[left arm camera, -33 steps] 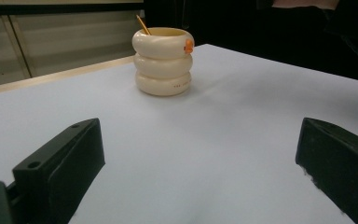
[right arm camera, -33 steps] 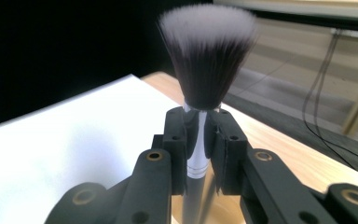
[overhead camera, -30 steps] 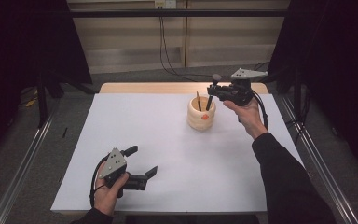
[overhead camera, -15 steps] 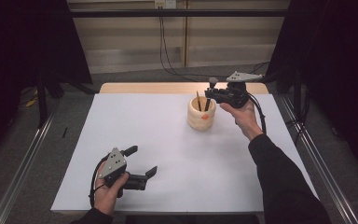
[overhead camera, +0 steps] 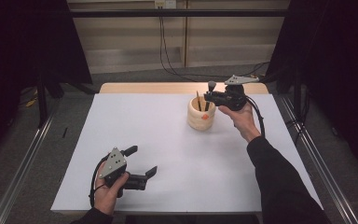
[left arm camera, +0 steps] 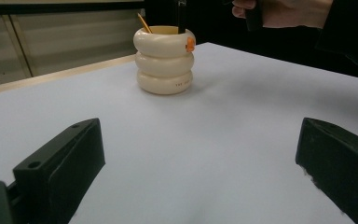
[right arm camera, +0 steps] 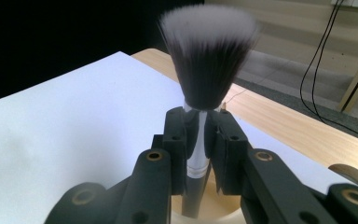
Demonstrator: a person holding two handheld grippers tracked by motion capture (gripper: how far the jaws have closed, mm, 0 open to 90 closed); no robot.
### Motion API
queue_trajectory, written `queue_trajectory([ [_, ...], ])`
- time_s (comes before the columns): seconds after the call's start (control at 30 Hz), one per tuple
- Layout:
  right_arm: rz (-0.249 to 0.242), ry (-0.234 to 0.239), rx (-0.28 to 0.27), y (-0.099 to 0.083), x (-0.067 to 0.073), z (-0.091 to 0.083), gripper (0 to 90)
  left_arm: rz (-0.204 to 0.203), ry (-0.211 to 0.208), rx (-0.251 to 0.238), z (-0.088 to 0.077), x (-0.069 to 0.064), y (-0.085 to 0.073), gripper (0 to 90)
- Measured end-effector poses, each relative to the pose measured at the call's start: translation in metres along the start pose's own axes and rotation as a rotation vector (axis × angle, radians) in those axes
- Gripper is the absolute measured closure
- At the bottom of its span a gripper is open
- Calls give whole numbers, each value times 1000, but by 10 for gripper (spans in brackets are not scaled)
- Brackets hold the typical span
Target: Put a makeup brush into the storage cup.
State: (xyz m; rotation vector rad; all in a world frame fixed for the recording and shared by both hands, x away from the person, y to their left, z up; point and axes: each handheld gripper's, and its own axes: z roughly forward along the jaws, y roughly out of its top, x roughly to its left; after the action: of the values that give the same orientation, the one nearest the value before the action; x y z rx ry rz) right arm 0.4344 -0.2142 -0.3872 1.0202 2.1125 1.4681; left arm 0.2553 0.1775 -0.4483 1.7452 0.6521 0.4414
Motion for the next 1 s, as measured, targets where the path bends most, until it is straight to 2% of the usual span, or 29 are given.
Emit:
queue_trajectory([
  [0.03,3,-3,4,-1,0,1,774,11,-2,6,-1,1,0,13],
  [0.3,14,2,25,-11,-2,6,773,14,0,11,-1,2,0,12],
  [0.33,14,1,26,-12,-2,5,773,5,4,7,0,2,0,13],
  [0.67,22,-5,30,-17,-3,5,737,5,0,7,0,2,0,14],
  [0.83,19,-5,26,-17,-2,6,669,6,6,4,-1,2,0,14],
  [1.0,20,2,12,-16,0,6,504,11,5,9,-1,2,0,14],
])
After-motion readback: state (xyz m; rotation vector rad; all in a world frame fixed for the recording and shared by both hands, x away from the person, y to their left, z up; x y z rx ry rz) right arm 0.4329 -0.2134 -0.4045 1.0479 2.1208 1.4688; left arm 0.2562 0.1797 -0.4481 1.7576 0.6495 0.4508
